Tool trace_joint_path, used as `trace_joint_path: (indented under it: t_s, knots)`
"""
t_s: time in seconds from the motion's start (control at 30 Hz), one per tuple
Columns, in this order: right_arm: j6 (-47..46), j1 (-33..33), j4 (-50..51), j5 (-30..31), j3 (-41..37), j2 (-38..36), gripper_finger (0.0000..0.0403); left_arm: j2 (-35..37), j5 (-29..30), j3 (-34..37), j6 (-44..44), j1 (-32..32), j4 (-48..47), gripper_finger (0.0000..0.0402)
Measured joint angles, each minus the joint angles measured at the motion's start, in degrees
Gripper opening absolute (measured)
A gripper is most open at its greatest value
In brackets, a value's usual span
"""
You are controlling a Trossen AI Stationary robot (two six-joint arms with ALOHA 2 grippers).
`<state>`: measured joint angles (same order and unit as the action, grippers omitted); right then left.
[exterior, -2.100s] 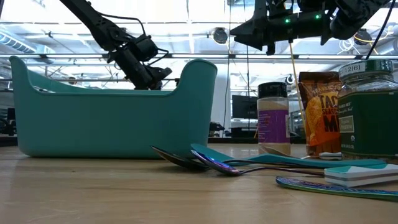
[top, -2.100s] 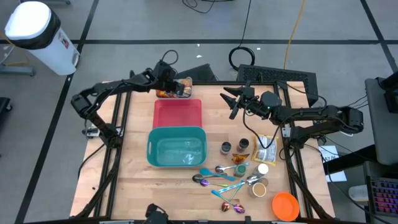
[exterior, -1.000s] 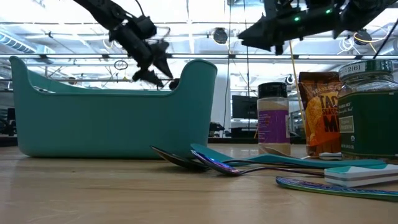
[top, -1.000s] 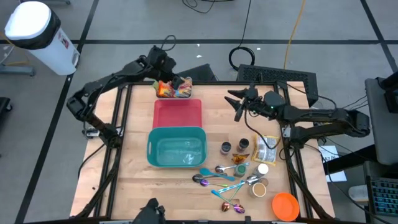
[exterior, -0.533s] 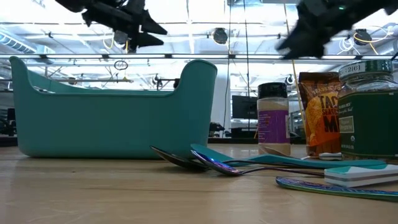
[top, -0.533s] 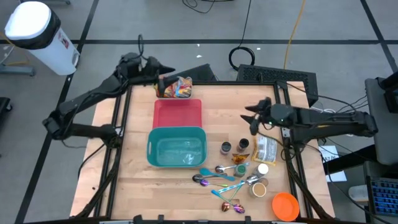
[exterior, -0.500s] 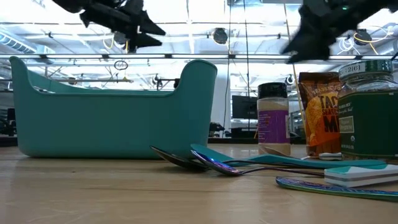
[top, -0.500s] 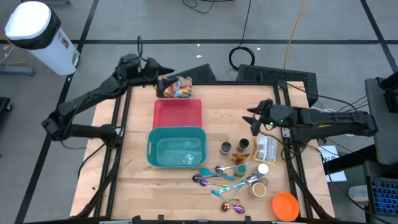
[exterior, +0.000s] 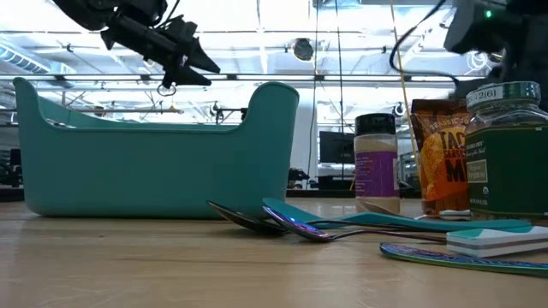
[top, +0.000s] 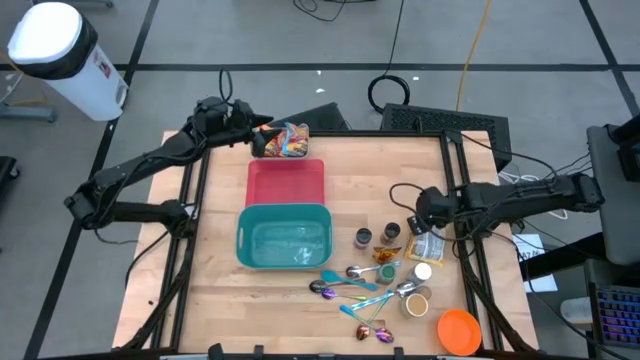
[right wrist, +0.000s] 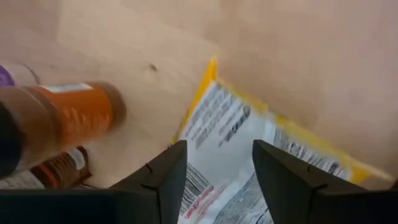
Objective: Pick & Place Food Item
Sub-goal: Put the yellow noodle pack into the gray bin
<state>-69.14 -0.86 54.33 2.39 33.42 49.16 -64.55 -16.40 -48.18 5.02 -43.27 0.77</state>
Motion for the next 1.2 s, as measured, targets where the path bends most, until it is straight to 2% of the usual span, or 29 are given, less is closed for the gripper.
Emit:
trace_joint_path:
  t_s: [0.17,0.37,0.73,0.9,1.2]
  knots:
    - [-2.2,0.0,0.2,-0.9,-0.6,1.6,0.0165,-0.3,0.0,0.0,-0.2,0.0,-0.2,0.0274]
    - [-2.4,0.1,0.2,3.4,-0.6,3.6,0.0147,-0.3,0.0,0.0,-0.8,0.0,-0.2,0.0273]
    - [-2.9,0.1,-0.5,5.1,-0.4,11.7,0.0098,-0.3,0.0,0.0,-1.2,0.3,-0.1,0.0274]
    - [-0.5,0.1,-3.5,5.5,-0.4,12.5,0.0070,-0.3,0.0,0.0,-1.1,0.3,-0.1,0.0274]
    - [5.6,0.1,-10.5,14.7,-0.8,11.0,0.0006,-0.3,0.0,0.0,-0.1,0.3,-0.1,0.0274]
